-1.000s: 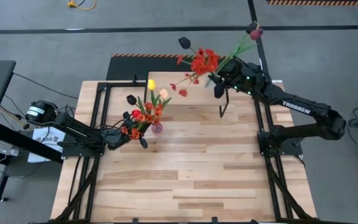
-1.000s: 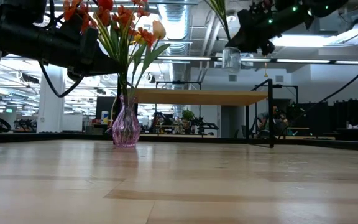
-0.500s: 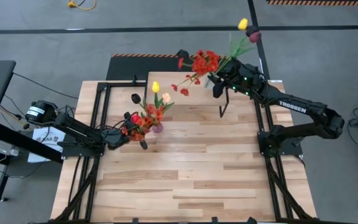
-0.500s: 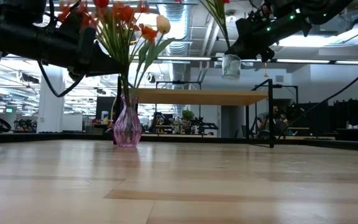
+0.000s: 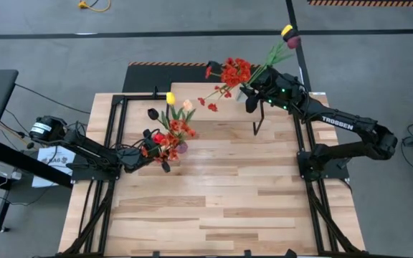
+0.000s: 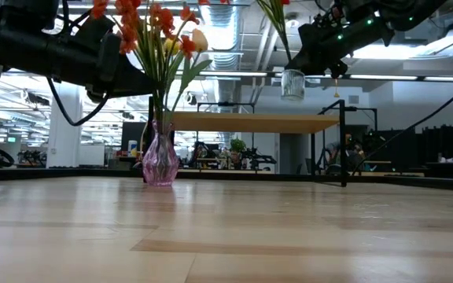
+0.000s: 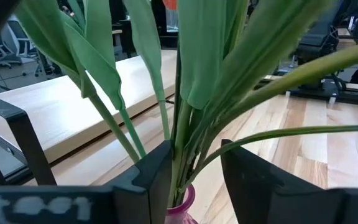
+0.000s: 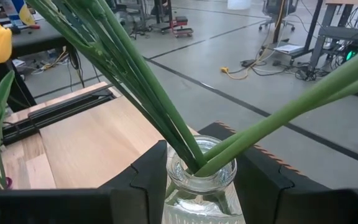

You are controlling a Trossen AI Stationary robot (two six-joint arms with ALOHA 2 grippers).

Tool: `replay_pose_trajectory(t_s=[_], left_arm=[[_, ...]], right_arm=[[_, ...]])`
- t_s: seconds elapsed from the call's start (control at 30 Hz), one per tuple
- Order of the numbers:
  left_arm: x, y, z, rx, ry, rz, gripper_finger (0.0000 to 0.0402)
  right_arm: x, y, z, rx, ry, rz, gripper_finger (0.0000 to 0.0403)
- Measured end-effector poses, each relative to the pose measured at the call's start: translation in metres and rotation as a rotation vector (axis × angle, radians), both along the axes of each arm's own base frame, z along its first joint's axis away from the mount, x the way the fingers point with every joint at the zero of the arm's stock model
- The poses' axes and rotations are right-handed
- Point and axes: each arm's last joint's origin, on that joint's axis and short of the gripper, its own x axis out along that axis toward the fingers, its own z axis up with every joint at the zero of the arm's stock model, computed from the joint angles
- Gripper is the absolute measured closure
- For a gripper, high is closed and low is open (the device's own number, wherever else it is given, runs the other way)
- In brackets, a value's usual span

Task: Pick and place flowers into a vace then onto a shelf
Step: Put the transparent vase with flowers on the shelf

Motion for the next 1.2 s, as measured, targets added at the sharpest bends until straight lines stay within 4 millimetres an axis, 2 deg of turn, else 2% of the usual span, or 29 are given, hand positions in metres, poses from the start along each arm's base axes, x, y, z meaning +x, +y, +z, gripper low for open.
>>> replay_pose_trajectory(t_s=[0.43,0.83,1.2], left_arm=[[0.000,-0.001,-0.001,-0.021,-0.002,-0.023,0.0253],[0.000,-0.001,-0.001,-0.028,-0.005,-0.029,0.0250],[0.000,-0.004,-0.001,-0.001,0.014,-0.063,0.0244]], right_arm=[[-0.006,-0.008,-0.002,-0.003,0.021,-0.045,0.0263],[-0.011,-0.005,-0.036,0.063,0.003,-0.065,0.0263],[-0.010,-0.002,-0.040,0.065,0.017,-0.052,0.0263]])
